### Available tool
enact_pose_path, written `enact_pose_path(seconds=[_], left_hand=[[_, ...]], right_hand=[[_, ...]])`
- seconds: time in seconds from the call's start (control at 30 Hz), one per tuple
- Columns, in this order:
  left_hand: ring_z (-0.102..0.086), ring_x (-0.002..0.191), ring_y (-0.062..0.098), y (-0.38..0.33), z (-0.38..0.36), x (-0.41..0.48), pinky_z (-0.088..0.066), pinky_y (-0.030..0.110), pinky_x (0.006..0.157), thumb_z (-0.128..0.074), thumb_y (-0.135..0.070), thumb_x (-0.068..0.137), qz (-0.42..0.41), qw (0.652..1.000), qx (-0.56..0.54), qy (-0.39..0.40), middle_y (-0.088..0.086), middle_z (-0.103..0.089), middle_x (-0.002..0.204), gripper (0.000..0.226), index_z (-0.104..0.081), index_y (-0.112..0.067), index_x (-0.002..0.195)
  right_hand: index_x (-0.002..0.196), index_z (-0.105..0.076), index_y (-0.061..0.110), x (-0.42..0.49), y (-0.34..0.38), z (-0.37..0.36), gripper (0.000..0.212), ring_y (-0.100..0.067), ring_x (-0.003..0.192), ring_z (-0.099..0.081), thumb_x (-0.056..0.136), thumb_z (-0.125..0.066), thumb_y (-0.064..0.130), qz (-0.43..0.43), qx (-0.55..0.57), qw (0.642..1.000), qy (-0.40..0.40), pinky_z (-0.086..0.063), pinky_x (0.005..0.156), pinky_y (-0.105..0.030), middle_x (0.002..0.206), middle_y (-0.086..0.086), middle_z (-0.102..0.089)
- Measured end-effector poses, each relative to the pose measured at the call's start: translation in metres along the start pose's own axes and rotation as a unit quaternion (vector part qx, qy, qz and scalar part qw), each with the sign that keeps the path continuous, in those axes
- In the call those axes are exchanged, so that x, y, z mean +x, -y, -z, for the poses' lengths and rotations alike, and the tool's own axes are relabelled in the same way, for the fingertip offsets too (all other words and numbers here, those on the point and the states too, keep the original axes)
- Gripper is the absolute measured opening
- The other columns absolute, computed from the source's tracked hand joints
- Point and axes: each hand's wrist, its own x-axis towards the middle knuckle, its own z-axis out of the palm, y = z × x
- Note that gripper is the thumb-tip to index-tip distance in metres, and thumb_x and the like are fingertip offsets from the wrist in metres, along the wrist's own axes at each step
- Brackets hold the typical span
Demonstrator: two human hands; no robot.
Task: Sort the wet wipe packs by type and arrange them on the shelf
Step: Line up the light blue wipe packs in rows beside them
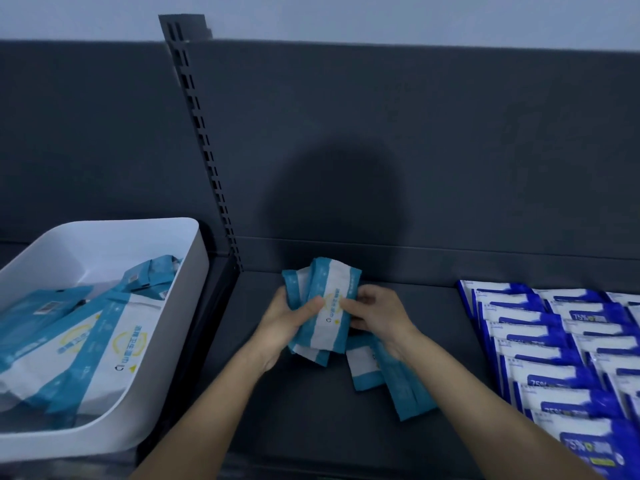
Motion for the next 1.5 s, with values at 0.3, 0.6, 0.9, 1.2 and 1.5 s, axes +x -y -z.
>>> enact_pose_path(seconds=[0.3, 0.6, 0.9, 1.2, 1.5], left_hand=[[-0.069, 0.097, 0.027, 0.007, 0.000, 0.002, -0.059, 0.041, 0.079, -0.069, -0.007, 0.086, -0.004, 0.993, -0.079, -0.093, 0.011, -0.071, 0.109, 0.034, -0.058, -0.010, 0.118], [-0.069, 0.096, 0.029, 0.000, 0.006, -0.005, -0.058, 0.039, 0.079, -0.072, -0.009, 0.083, 0.052, 0.997, -0.056, -0.022, 0.013, -0.072, 0.106, 0.031, -0.064, -0.008, 0.113], [-0.070, 0.094, 0.025, 0.012, 0.011, -0.002, -0.059, 0.039, 0.074, -0.077, 0.003, 0.073, 0.040, 0.991, -0.065, -0.111, 0.010, -0.072, 0.105, 0.051, -0.058, -0.012, 0.117], [-0.062, 0.112, 0.029, 0.002, 0.027, 0.003, -0.052, 0.034, 0.093, -0.078, -0.007, 0.073, -0.005, 0.996, -0.086, -0.001, 0.014, -0.068, 0.117, 0.057, -0.056, -0.008, 0.126], [-0.059, 0.092, -0.015, 0.008, 0.032, 0.001, -0.048, 0.008, 0.075, -0.074, 0.012, 0.073, -0.038, 0.991, 0.130, -0.016, -0.016, -0.052, 0.116, 0.084, -0.031, -0.038, 0.125]], right_hand=[[0.105, -0.065, 0.010, 0.006, -0.002, -0.002, 0.019, -0.019, 0.092, -0.067, 0.093, -0.060, 0.022, -0.020, -0.036, 0.999, -0.006, -0.059, 0.074, -0.030, 0.101, -0.007, -0.070], [0.095, -0.065, 0.015, 0.006, 0.005, -0.033, 0.019, -0.021, 0.090, -0.067, 0.092, -0.048, 0.007, -0.017, -0.031, 0.998, -0.052, -0.058, 0.081, -0.041, 0.098, -0.006, -0.070], [0.143, -0.037, 0.011, 0.009, -0.004, -0.028, 0.063, -0.017, 0.127, -0.046, 0.090, -0.062, 0.034, 0.051, -0.185, 0.980, -0.045, -0.037, 0.104, -0.025, 0.140, -0.004, -0.045], [0.109, -0.057, 0.019, 0.018, 0.012, -0.030, 0.054, -0.008, 0.092, -0.067, 0.066, -0.084, 0.002, 0.110, -0.077, 0.988, 0.078, -0.054, 0.076, -0.020, 0.103, 0.005, -0.068], [0.142, -0.031, 0.030, 0.035, 0.006, -0.019, 0.073, -0.018, 0.108, -0.052, 0.082, -0.071, 0.027, 0.231, -0.524, 0.810, 0.125, -0.050, 0.090, -0.037, 0.124, -0.001, -0.047]])
